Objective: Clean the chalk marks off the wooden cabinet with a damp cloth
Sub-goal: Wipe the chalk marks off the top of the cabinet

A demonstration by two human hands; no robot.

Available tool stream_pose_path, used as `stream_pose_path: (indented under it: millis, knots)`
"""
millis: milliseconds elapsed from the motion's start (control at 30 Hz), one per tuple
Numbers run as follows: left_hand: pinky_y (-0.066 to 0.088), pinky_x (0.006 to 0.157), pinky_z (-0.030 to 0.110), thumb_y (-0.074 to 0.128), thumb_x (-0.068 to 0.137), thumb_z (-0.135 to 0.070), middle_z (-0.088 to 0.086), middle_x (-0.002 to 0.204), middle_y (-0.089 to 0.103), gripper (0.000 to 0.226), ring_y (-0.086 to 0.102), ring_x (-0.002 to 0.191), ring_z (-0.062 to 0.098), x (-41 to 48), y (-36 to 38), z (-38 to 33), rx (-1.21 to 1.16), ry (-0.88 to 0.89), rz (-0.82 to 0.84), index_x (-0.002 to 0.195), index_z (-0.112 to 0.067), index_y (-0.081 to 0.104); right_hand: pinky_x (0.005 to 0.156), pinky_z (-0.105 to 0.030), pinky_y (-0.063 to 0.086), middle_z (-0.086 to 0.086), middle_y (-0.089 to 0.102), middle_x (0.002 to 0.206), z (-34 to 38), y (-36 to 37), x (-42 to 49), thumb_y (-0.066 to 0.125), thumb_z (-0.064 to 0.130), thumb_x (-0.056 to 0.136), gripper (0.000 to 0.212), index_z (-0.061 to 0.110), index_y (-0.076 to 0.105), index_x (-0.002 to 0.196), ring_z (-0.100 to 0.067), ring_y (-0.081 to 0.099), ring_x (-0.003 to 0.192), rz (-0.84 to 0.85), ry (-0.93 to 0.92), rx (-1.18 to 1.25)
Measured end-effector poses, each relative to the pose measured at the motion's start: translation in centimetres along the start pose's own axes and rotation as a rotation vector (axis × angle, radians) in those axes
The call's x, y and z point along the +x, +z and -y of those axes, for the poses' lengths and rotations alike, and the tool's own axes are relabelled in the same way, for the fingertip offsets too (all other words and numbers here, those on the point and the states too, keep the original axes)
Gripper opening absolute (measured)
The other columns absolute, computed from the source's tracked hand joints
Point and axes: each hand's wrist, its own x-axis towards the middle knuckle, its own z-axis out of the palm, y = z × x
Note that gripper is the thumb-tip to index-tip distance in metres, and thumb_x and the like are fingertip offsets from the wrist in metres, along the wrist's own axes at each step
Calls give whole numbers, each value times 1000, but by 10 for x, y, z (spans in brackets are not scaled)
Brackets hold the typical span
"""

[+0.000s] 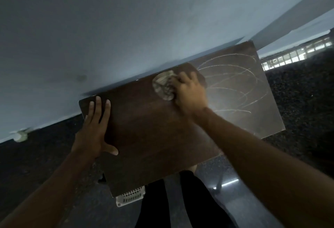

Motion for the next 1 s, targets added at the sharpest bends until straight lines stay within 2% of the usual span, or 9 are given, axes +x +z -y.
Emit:
stream_pose_path:
  millis: [133, 300, 367, 467, 600, 700, 800, 867, 1000]
  knots:
    - [9, 118, 61, 73, 22, -81, 4, 158, -39, 175, -33, 147, 28, 1, 2, 0, 37, -8, -1, 153, -14, -21, 80, -47, 55, -9, 53, 129, -47, -18, 20, 57, 8, 88, 43, 15, 60, 131, -37, 42, 120, -114, 221, 6]
    - [12, 117, 65, 48, 18, -101, 3, 159, -37, 174, -28, 149, 30, 3, 5, 7, 16, 30, -20, 156, -16, -17, 85, -48, 53, -9, 55, 127, -26, -7, 23, 53, 1, 87, 43, 15, 63, 127, -37, 43, 117, -167, 304, 66]
    - [13, 117, 66, 58, 16, -97, 2, 158, -39, 178, -30, 148, 29, 2, 2, 2, 14, 8, -8, 155, -16, -20, 84, -47, 54, -9, 56, 125, -13, 2, 2, 62, 6, 86, 43, 18, 63, 128, -36, 45, 115, -120, 179, 65]
    - [20, 114, 67, 85, 26, -69, 3, 156, -42, 176, -31, 147, 28, -3, -4, -11, 63, -54, 9, 151, -13, -26, 73, -41, 54, -6, 60, 116, -4, 19, -57, 79, 15, 71, 52, 18, 67, 121, -32, 50, 107, -47, -9, 95]
    - [36, 106, 66, 92, 29, -58, 12, 159, -35, 175, -26, 149, 32, -4, -4, -23, 173, -96, 0, 152, -10, -23, 63, -37, 53, -7, 64, 109, -40, 27, -107, 86, 16, 64, 54, 14, 71, 115, -26, 44, 97, -54, -148, 78]
    - [44, 102, 63, 93, 27, -55, 18, 160, -30, 176, -21, 150, 35, -5, -4, -30, 233, -125, -6, 154, -7, -20, 62, -37, 54, -9, 66, 107, -63, 15, -87, 83, 13, 69, 47, 13, 72, 114, -28, 45, 97, -76, -72, 56]
    - [46, 100, 64, 92, 25, -57, 19, 160, -29, 178, -20, 150, 36, -5, -3, -28, 241, -118, -13, 154, -6, -19, 73, -45, 54, -9, 62, 112, -60, 1, -44, 70, 12, 85, 37, 15, 67, 122, -32, 49, 103, -126, 115, 86]
    - [44, 102, 66, 91, 24, -59, 18, 160, -29, 178, -20, 150, 36, -5, -2, -26, 244, -106, -17, 155, -7, -18, 78, -41, 50, -10, 60, 112, -46, -3, -19, 62, 10, 90, 37, 15, 66, 126, -33, 48, 108, -151, 181, 88]
    - [40, 102, 70, 92, 21, -58, 10, 160, -31, 178, -21, 150, 31, -7, 0, -22, 200, -84, -44, 156, -11, -15, 77, -42, 54, -8, 60, 117, -3, 2, -19, 61, 6, 90, 36, 17, 66, 125, -33, 48, 112, -149, 175, 101]
